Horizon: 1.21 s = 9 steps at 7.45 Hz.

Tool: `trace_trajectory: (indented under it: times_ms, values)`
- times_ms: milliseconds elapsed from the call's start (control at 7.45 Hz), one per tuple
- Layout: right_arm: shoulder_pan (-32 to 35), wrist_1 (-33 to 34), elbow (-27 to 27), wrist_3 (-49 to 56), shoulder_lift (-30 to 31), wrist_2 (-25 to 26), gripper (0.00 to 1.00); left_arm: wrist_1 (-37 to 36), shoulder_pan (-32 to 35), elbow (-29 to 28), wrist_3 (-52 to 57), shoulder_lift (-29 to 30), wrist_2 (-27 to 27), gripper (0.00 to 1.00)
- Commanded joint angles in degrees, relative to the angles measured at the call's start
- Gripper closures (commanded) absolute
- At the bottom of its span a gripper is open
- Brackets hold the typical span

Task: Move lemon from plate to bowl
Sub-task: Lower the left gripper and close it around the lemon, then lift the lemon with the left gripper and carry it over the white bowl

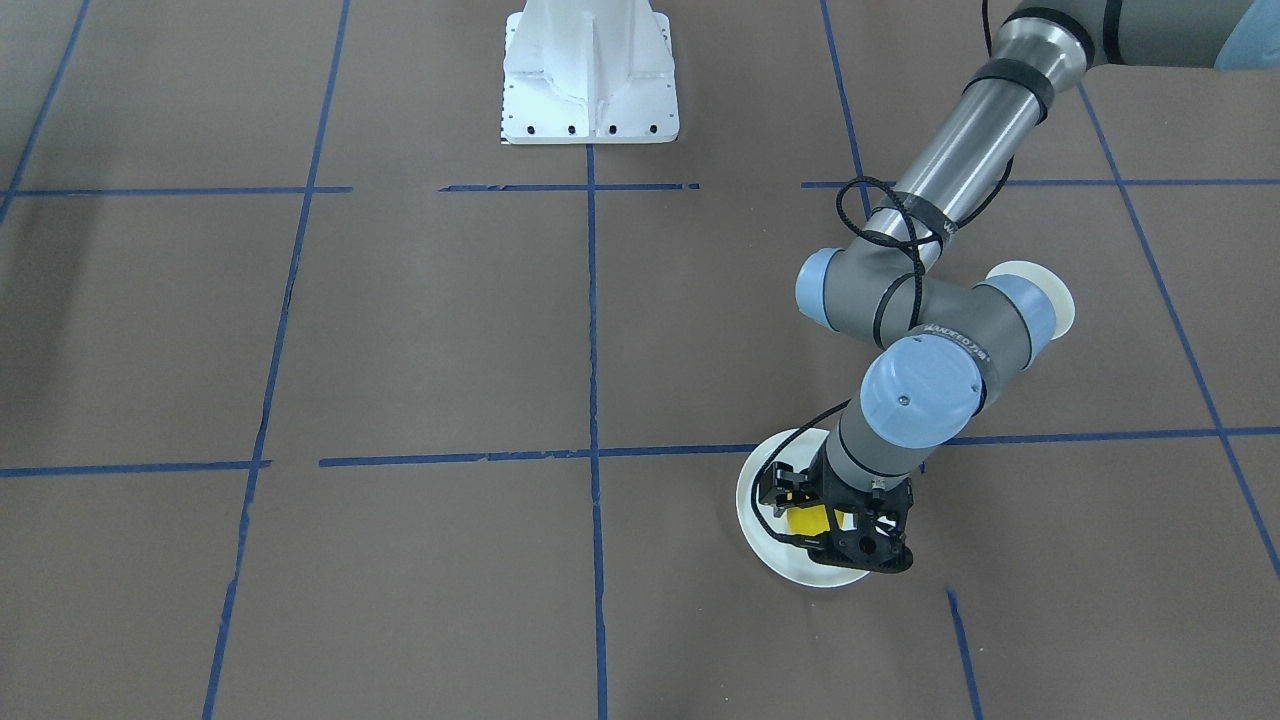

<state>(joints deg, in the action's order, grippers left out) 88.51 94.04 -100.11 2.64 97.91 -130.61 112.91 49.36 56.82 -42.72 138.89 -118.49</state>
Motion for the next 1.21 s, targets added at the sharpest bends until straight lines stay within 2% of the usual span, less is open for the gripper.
trace_trajectory:
  times_ms: [0,134,268,402,537,671,805,939,1073]
  values:
    - [0.0,0.0,0.0,0.0,0.0,0.0,0.00,-0.1,-0.8,0.1,-0.2,-0.2,0.0,0.60]
    - [0.0,0.0,0.0,0.0,0.0,0.0,0.00,-0.7,-0.7,1.2,-0.3,-0.2,0.2,1.00]
    - [0.0,0.0,0.0,0.0,0.0,0.0,0.00,-1.5,1.0,4.1,-0.3,-0.5,-0.1,1.00]
    - [0.0,0.0,0.0,0.0,0.0,0.0,0.00,-5.3,2.7,14.7,-0.3,-6.4,-0.2,1.00]
    - [0.0,0.0,0.0,0.0,0.0,0.0,0.00,-5.5,2.7,30.5,-0.3,-19.3,-0.1,1.00]
    - [0.0,0.0,0.0,0.0,0.0,0.0,0.00,-5.5,2.8,39.6,-0.3,-28.7,0.2,1.00]
    - [0.0,0.0,0.0,0.0,0.0,0.0,0.00,-4.0,2.8,42.6,-0.1,-36.2,0.3,1.00]
    - [0.0,0.0,0.0,0.0,0.0,0.0,0.00,1.9,2.9,45.5,0.0,-44.1,0.2,1.00]
    - [0.0,0.0,0.0,0.0,0.0,0.0,0.00,8.8,2.7,45.1,-0.4,-50.8,0.2,1.00]
